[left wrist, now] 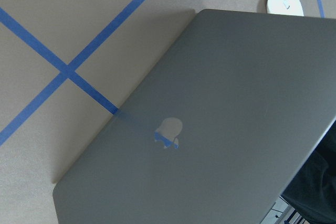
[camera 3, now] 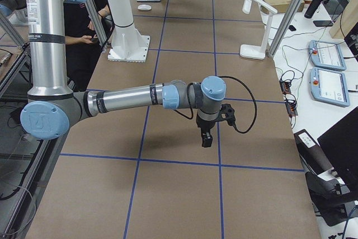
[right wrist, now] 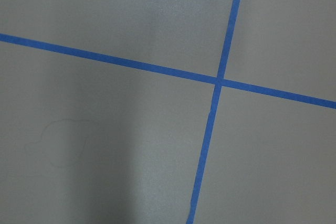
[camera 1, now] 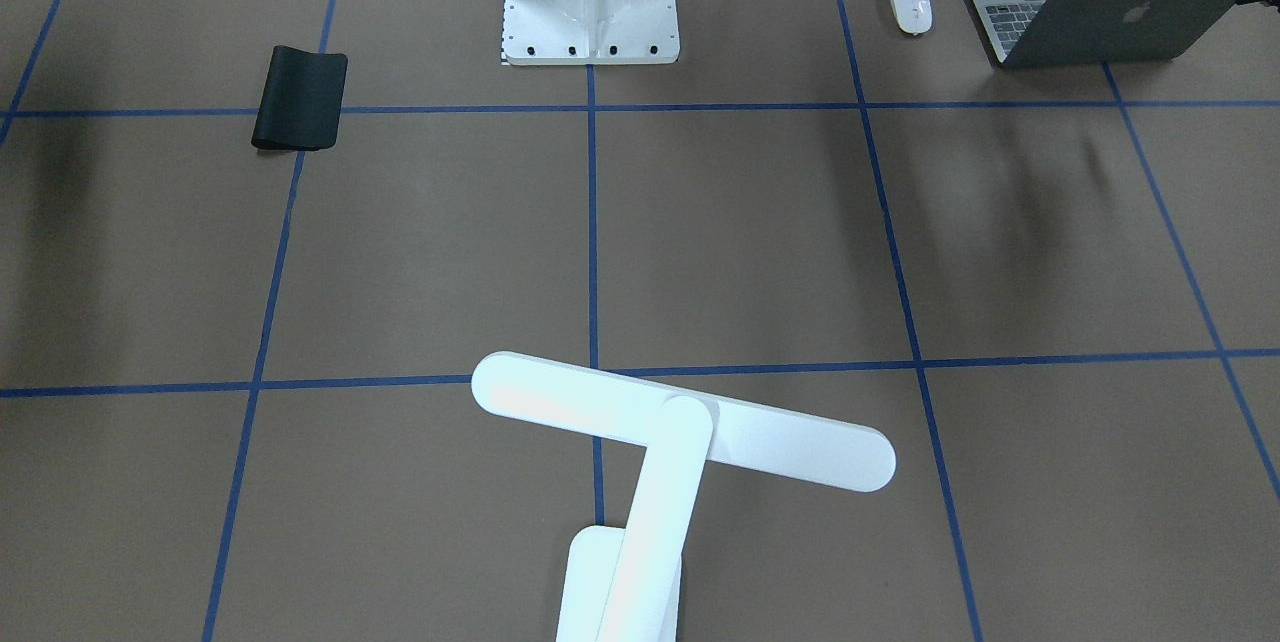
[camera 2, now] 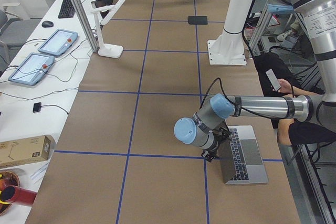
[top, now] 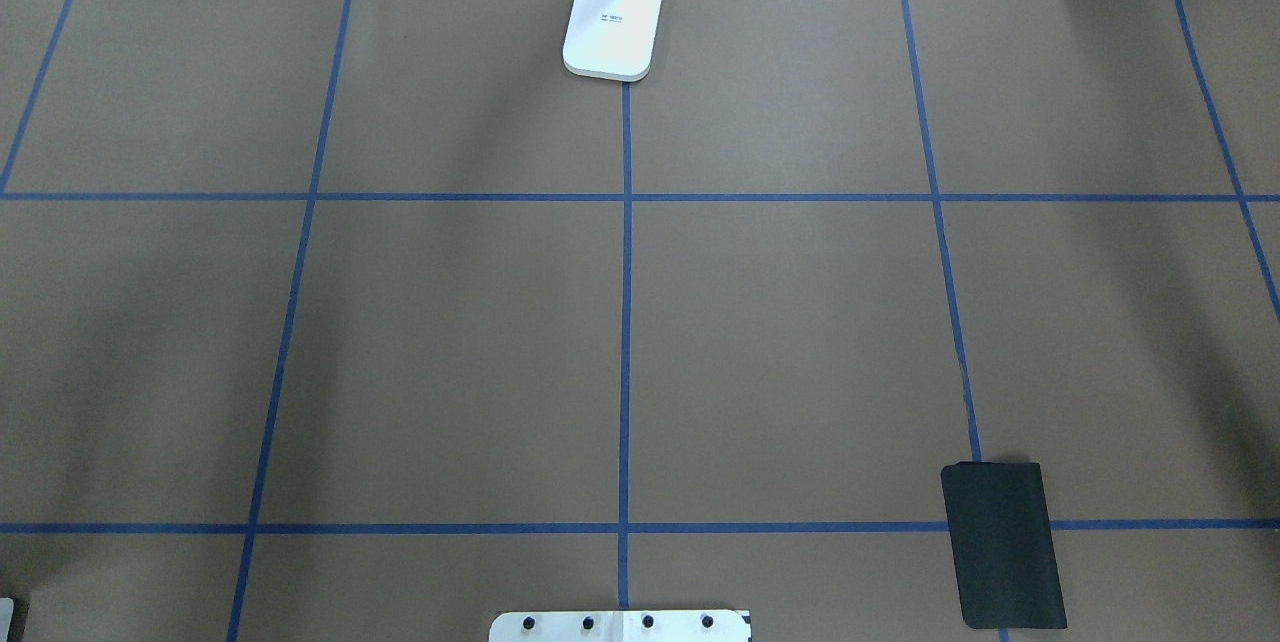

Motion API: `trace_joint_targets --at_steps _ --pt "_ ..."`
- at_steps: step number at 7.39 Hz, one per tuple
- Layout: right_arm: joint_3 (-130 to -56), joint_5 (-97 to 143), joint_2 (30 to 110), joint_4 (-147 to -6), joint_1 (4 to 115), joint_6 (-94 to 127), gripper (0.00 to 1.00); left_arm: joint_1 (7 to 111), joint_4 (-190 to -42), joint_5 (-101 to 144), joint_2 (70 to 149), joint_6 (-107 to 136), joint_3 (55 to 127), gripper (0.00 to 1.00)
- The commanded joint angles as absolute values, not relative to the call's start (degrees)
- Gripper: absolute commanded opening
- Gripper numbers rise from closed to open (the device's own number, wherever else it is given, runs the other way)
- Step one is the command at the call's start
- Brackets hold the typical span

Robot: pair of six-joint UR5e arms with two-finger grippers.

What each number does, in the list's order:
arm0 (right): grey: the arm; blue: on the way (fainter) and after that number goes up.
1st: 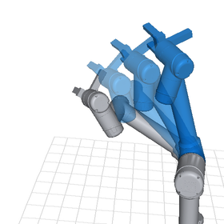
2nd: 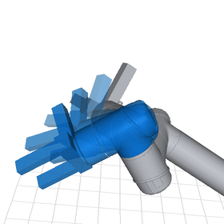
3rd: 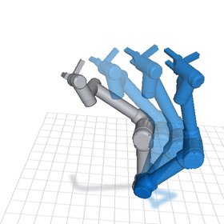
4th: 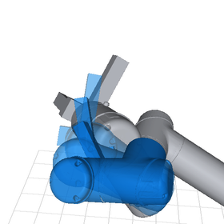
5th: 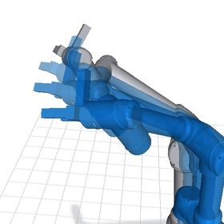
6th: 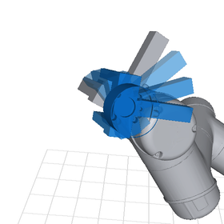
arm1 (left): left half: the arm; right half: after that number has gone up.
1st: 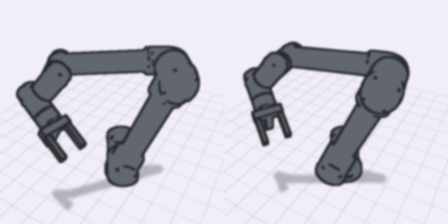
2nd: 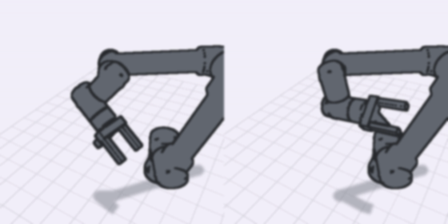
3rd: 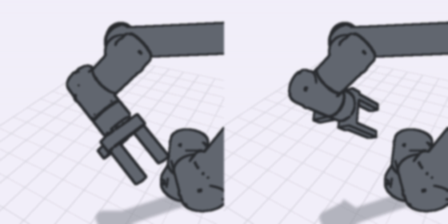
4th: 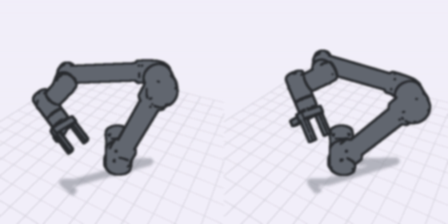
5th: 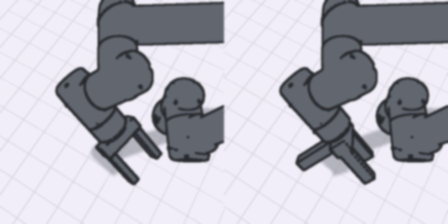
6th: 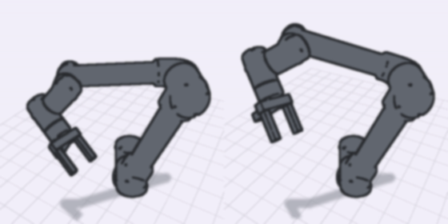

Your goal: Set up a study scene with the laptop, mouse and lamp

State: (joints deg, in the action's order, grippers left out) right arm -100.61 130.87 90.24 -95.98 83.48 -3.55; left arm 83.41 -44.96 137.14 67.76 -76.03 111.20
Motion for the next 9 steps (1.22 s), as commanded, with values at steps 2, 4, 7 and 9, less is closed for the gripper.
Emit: trace_joint_targets --at_steps 2,4,7,9 --pt "-100.5 130.9 90.1 -96.0 83.2 -3.5 1.0 83.4 -46.5 137.2 67.9 -76.0 110.7 0.99" --pt "-100.5 130.9 89.7 -96.0 83.1 -3.4 1.0 83.4 -46.5 137.2 68.4 -76.1 110.7 0.99" --pt "-100.7 130.9 89.7 -96.0 83.1 -3.5 1.0 83.5 -45.5 136.9 67.5 -78.9 110.8 0.99" --pt "-100.8 130.9 89.7 -96.0 83.1 -3.4 1.0 83.8 -44.8 136.8 66.7 -79.3 112.1 0.99"
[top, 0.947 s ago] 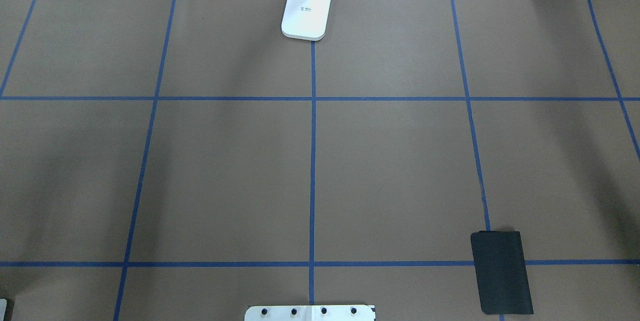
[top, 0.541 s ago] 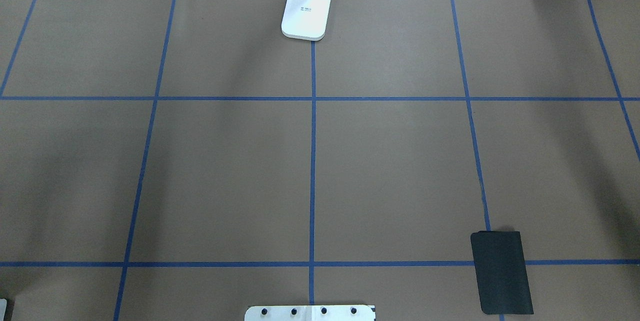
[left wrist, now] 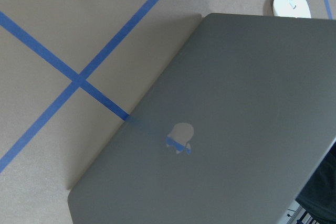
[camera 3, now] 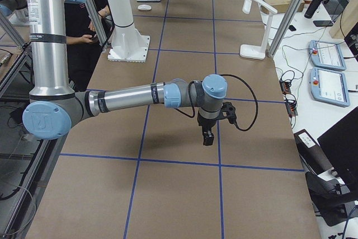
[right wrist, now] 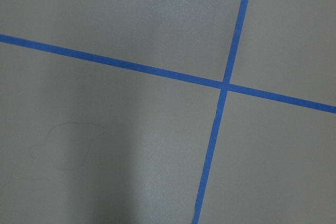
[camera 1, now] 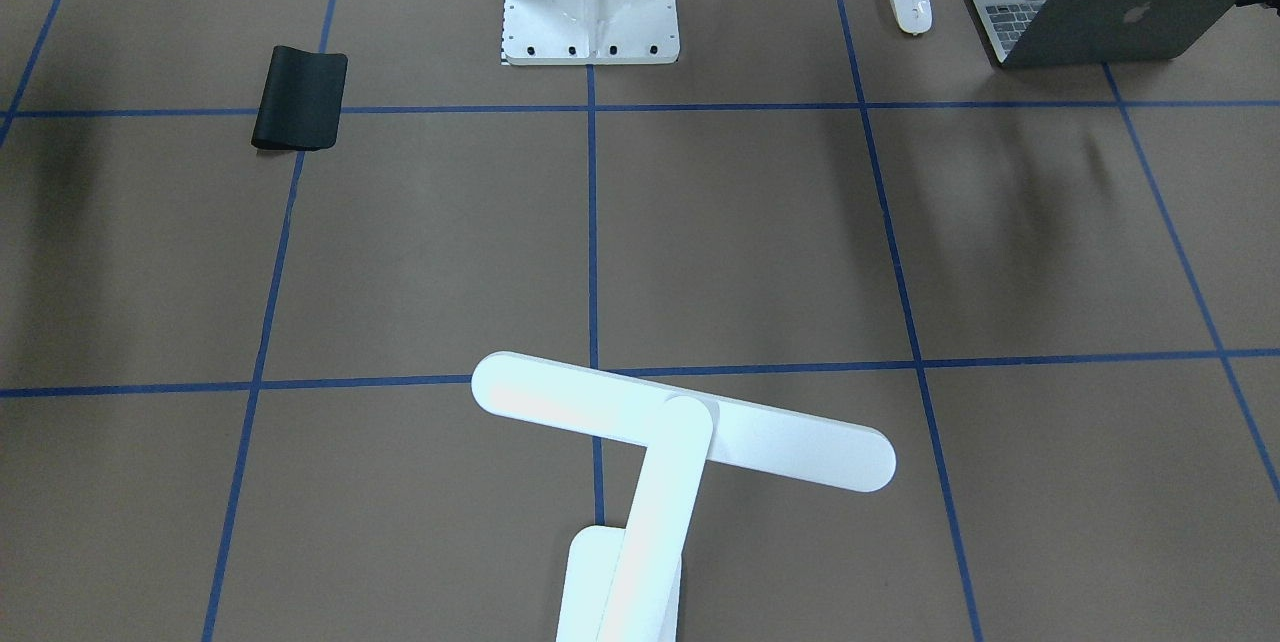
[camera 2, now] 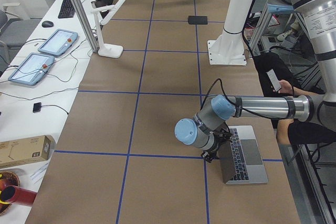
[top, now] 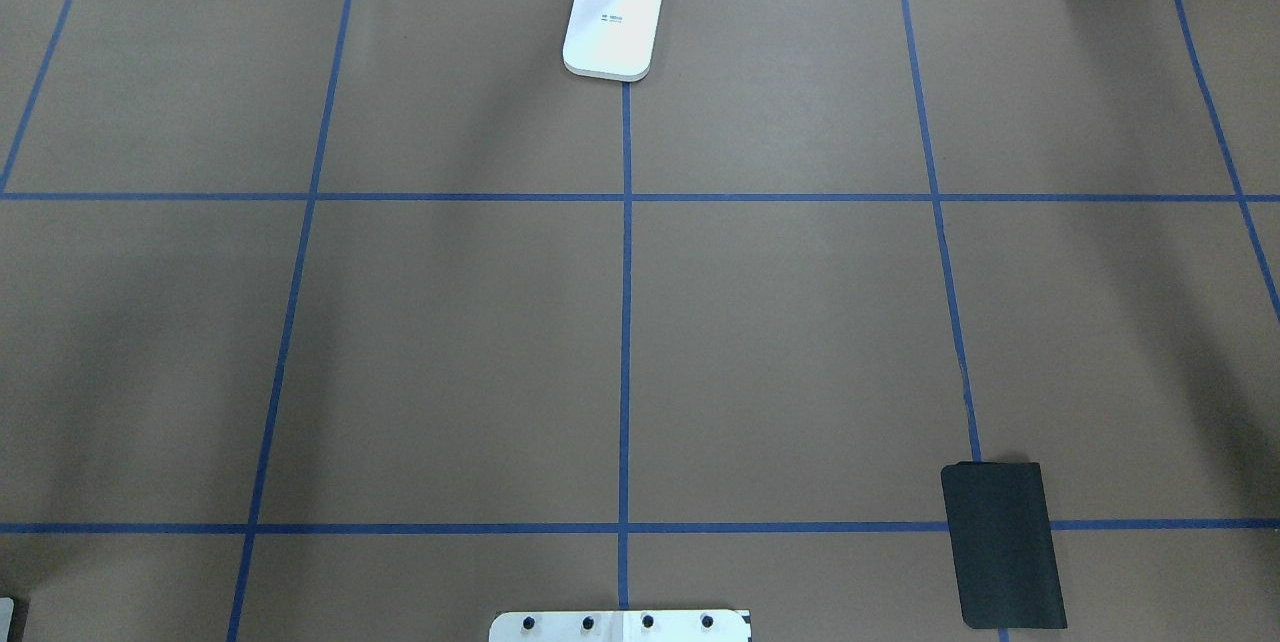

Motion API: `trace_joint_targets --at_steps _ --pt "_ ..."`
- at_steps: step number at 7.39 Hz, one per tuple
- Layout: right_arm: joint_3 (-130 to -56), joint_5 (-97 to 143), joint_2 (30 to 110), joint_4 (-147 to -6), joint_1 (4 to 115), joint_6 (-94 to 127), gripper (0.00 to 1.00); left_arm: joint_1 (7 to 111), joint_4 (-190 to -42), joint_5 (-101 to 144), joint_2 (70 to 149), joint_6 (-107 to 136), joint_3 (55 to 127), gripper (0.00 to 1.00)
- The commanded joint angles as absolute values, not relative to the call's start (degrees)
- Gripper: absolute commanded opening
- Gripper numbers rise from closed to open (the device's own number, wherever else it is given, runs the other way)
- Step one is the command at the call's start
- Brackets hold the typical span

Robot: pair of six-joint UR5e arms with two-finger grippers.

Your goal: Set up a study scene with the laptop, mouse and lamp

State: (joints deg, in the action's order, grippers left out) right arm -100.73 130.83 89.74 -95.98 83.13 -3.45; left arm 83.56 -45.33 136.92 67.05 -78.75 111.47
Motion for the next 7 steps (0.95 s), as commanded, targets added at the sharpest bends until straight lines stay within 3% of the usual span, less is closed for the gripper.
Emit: trace_joint_targets --at_steps 1,7 --pt "-100.7 130.9 89.7 -96.0 83.1 -3.4 1.0 83.8 -44.9 136.8 65.9 -80.2 112.1 0.99" --pt "-100.7 130.9 89.5 -96.0 82.4 -3.4 1.0 84.5 -45.4 135.0 63.0 -85.5 110.9 0.99"
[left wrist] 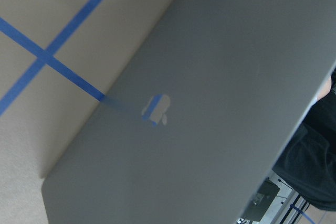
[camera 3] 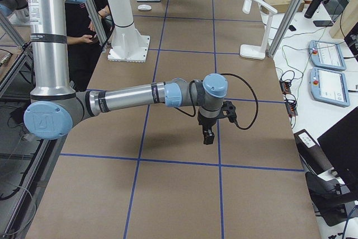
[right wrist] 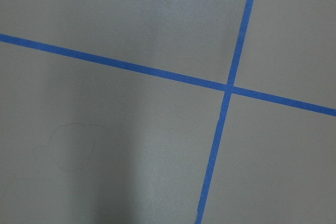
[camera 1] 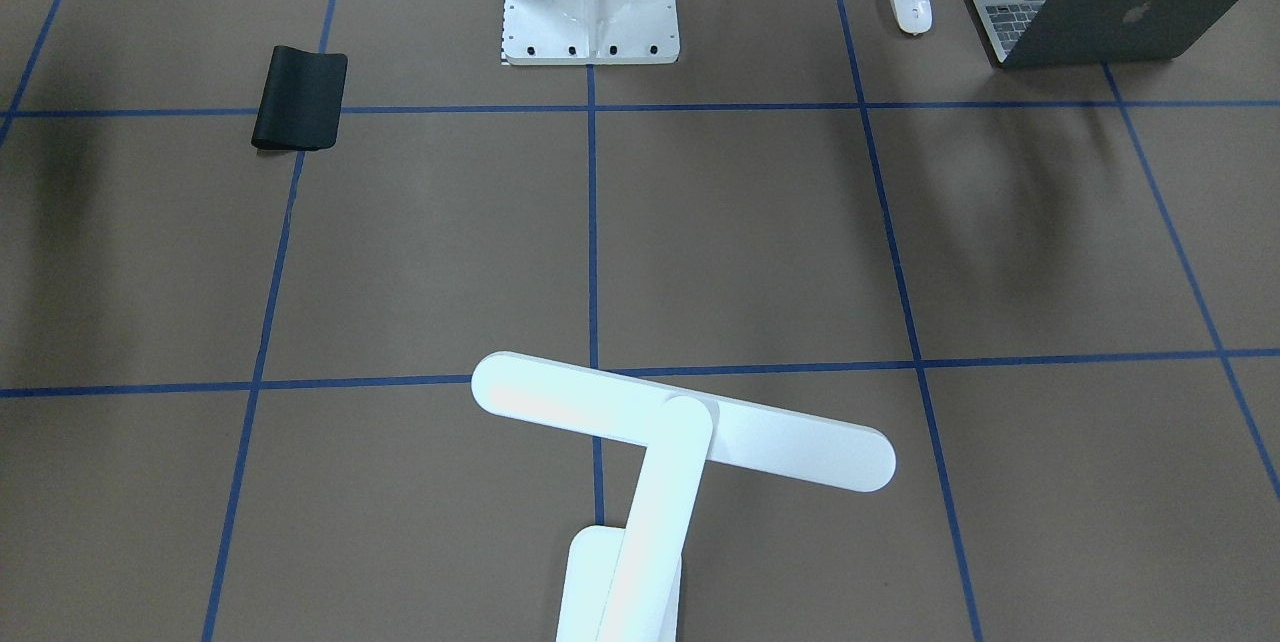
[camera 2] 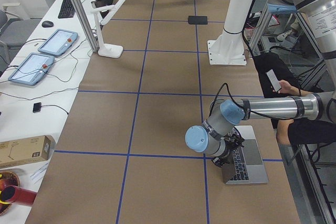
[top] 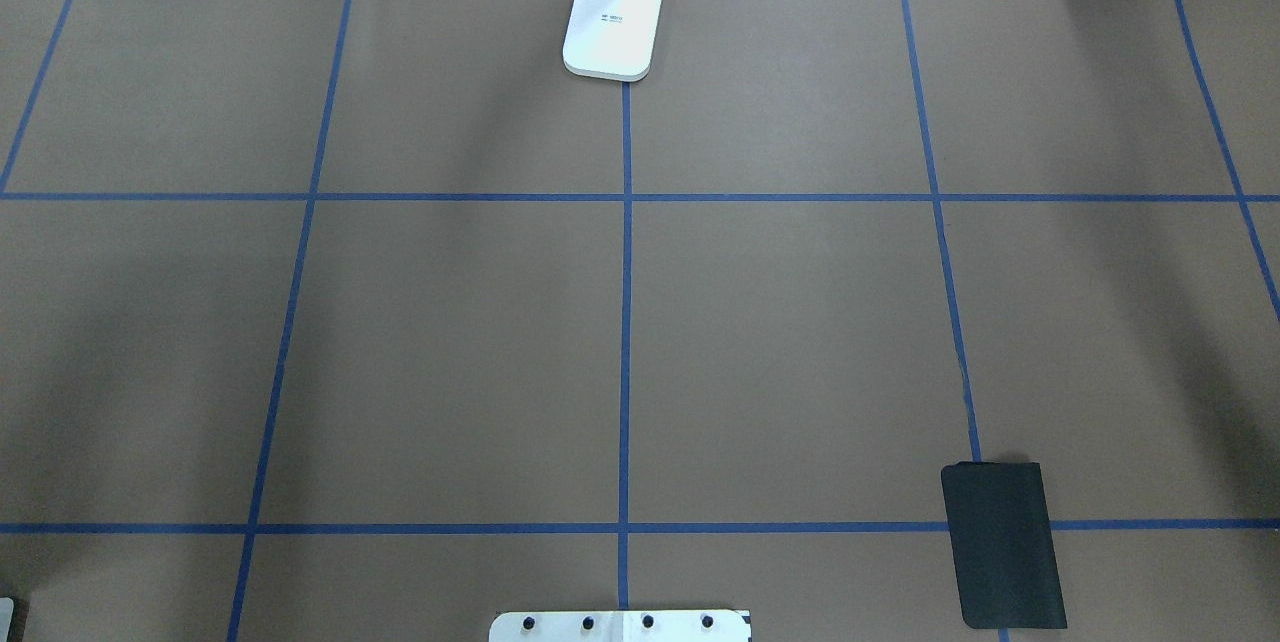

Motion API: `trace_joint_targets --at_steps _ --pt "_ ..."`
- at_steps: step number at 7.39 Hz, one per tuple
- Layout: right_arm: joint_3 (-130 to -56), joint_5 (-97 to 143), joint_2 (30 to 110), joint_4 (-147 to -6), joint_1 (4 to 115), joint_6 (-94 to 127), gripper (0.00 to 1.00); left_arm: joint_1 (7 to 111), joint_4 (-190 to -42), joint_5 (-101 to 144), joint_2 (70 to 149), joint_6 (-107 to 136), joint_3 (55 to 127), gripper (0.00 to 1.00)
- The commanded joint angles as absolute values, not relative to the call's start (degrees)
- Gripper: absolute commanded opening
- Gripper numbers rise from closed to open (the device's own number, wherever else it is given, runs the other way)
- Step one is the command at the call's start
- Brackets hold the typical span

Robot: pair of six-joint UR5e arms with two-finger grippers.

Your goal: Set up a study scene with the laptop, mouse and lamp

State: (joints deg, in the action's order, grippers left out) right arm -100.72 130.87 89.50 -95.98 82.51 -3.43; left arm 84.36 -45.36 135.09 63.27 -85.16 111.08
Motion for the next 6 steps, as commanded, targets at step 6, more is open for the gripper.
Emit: trace_joint_targets --at_steps 6 --pt "-100.5 130.8 89.3 -96.0 81.8 -3.4 1.0 84.7 -48.1 135.2 65.1 -85.1 109.0 0.99"
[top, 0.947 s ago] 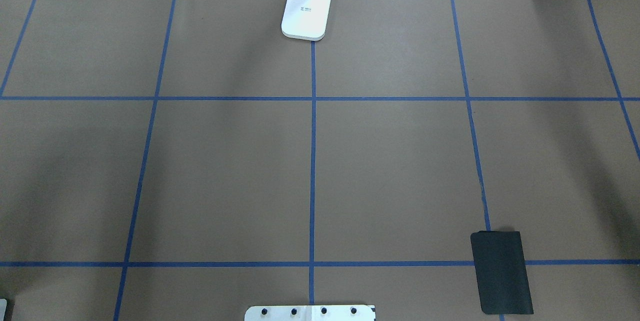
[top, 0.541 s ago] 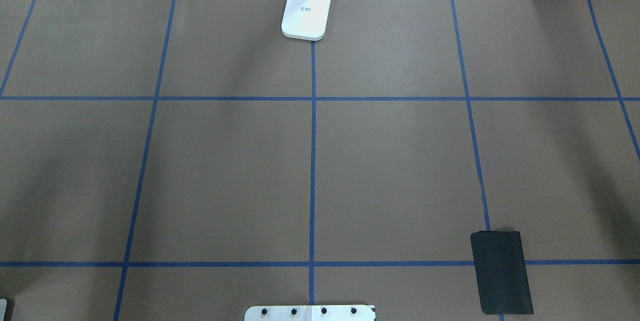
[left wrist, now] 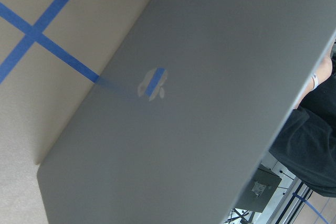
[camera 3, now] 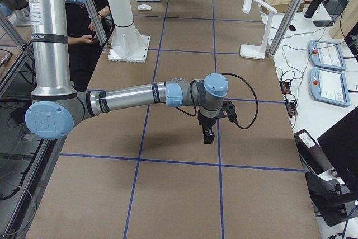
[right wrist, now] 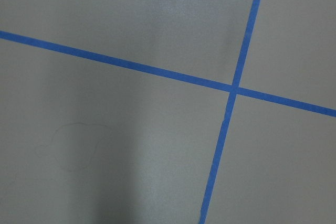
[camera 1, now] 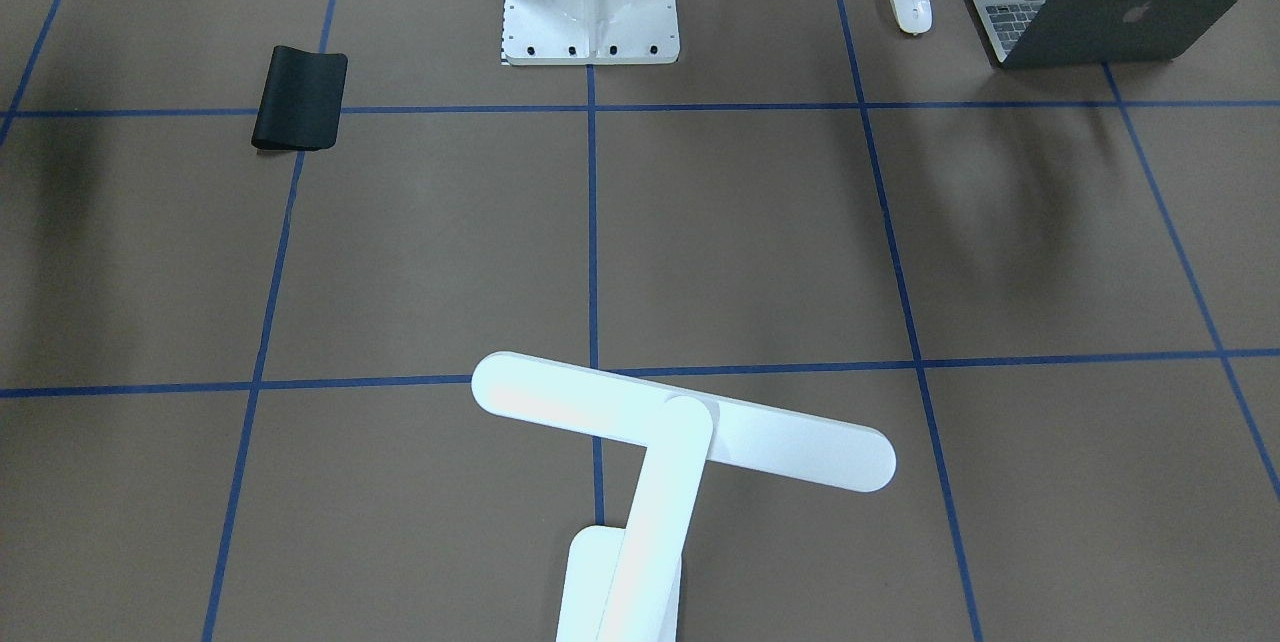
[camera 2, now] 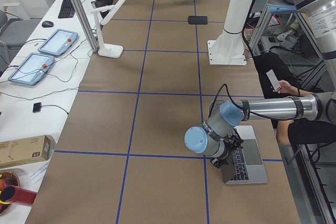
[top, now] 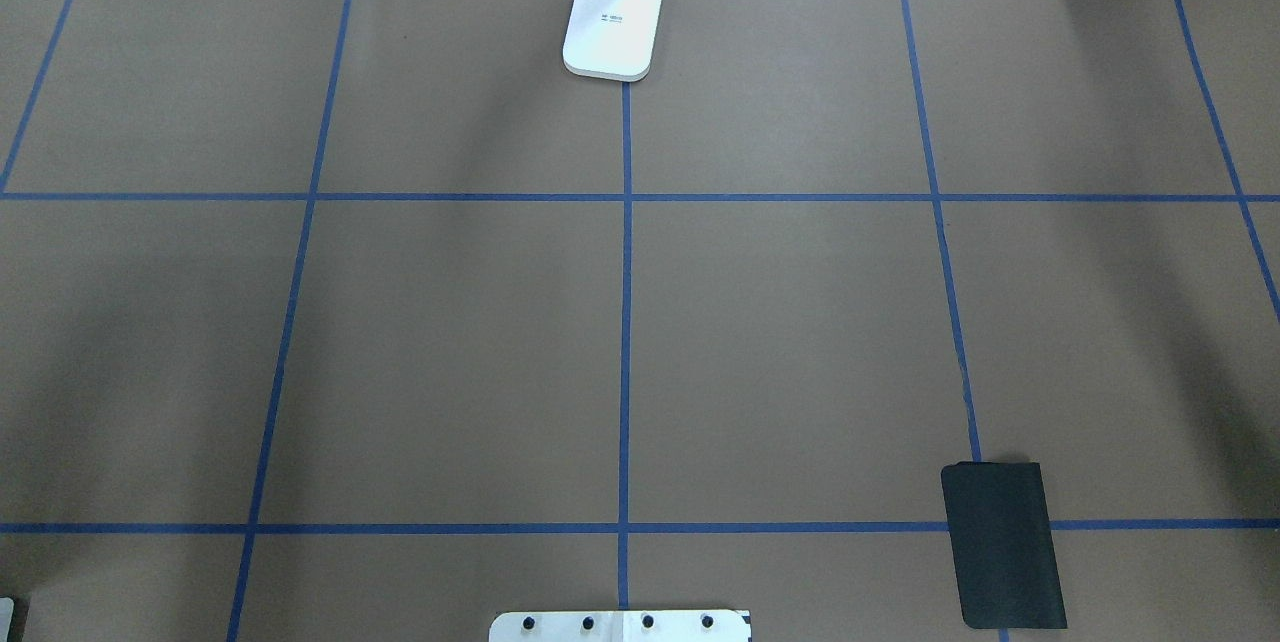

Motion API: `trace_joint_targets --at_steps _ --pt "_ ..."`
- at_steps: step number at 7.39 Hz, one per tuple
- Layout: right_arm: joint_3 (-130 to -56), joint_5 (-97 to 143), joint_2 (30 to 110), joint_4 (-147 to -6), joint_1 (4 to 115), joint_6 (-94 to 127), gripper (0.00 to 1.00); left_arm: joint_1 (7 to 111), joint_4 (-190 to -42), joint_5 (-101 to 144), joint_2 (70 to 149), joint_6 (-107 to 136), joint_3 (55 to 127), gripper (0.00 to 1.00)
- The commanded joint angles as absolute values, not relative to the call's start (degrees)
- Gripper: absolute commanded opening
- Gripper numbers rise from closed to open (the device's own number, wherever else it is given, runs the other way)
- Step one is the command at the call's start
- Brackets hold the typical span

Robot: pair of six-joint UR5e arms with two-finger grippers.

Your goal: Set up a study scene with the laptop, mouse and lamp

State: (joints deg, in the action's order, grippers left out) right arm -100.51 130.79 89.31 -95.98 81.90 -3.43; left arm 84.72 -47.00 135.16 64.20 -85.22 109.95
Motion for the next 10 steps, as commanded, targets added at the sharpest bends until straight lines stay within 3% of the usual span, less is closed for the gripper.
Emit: trace_joint_targets --at_steps 1,6,10 --pt "-100.5 130.9 89.3 -96.0 81.7 -3.4 1.0 84.7 -48.1 135.2 66.3 -85.1 108.1 0.99" --pt "-100.6 130.9 89.3 -96.0 81.6 -3.3 1.0 85.5 -48.1 135.2 68.2 -85.2 107.8 0.82" --pt "-100.5 130.9 89.3 -96.0 81.5 -3.3 1.0 85.4 -48.0 135.1 69.6 -85.1 107.8 0.5"
